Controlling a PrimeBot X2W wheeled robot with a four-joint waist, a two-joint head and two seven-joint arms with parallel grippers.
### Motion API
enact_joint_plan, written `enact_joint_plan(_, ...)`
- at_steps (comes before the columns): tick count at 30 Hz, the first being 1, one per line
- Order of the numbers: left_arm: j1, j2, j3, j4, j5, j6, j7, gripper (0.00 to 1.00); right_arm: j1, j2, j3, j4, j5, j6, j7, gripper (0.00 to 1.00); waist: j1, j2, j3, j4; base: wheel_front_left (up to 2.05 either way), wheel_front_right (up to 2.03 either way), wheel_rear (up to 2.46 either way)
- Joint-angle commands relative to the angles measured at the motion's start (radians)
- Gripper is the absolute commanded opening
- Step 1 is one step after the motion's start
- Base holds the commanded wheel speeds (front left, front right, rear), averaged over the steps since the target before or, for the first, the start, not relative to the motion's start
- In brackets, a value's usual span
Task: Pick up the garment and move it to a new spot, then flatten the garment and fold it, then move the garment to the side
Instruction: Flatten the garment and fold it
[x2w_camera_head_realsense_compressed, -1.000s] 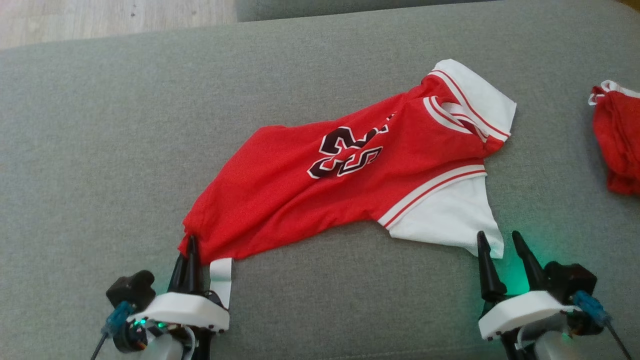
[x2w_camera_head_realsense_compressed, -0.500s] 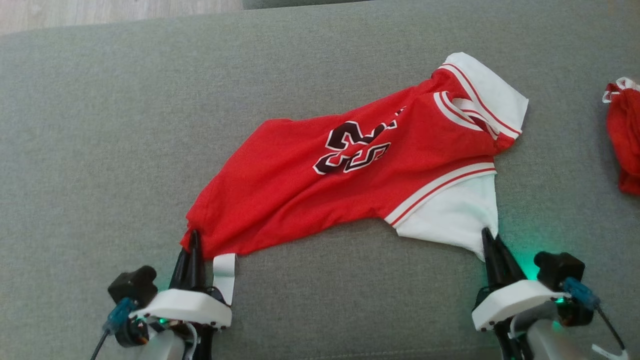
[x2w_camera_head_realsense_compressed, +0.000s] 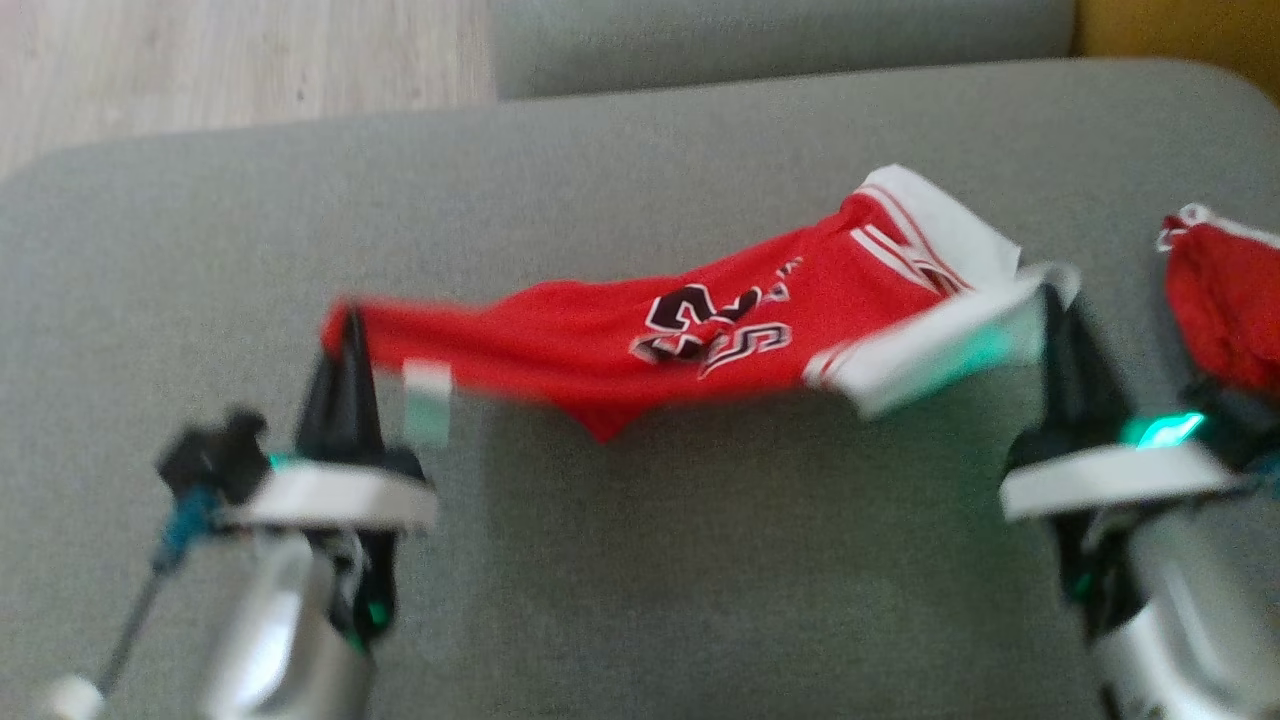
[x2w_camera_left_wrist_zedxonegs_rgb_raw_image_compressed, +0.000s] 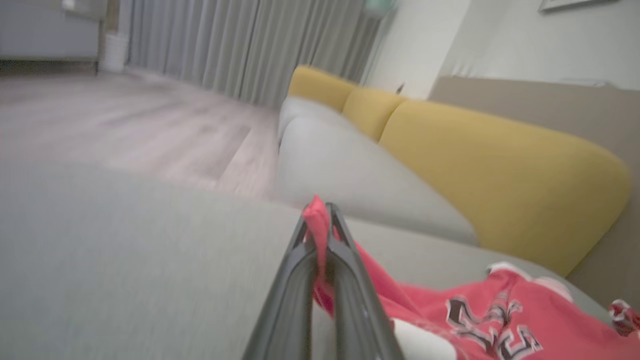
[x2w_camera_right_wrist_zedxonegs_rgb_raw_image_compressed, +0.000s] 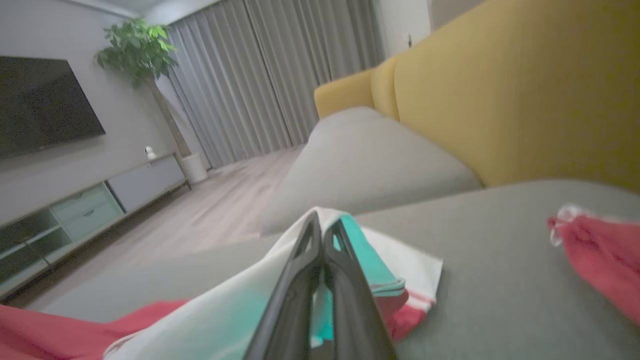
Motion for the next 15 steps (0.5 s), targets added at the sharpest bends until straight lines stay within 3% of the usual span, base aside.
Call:
enact_joint_plan(1,-0.111,0.050,0.021,-0.069,0.018,-0.005,-0.005,0.00,-0.092,-0.039,0.004,-0.083,0.026,0.003,-0.004,0.00,0.0000,0.0000,-0.056,-0.001,0.00,0.00,0.00)
enact_joint_plan(8,-0.369,0.194,-0.004,-0.131,0.022,-0.006,0.007,0.00,-0.332,-0.165,0.013,-0.204,0.094,0.003,0.000,0.00,0.0000,0.0000,-0.130,0.002,0.00,0.00,0.00)
enact_joint_plan(15,-0.576,0.265,0.003,-0.200,0.035,0.011,0.137,0.00,-0.578,-0.238,0.000,-0.260,0.124,0.003,0.101,0.00,0.0000,0.0000,-0.137,0.023,0.00,0.00,0.00)
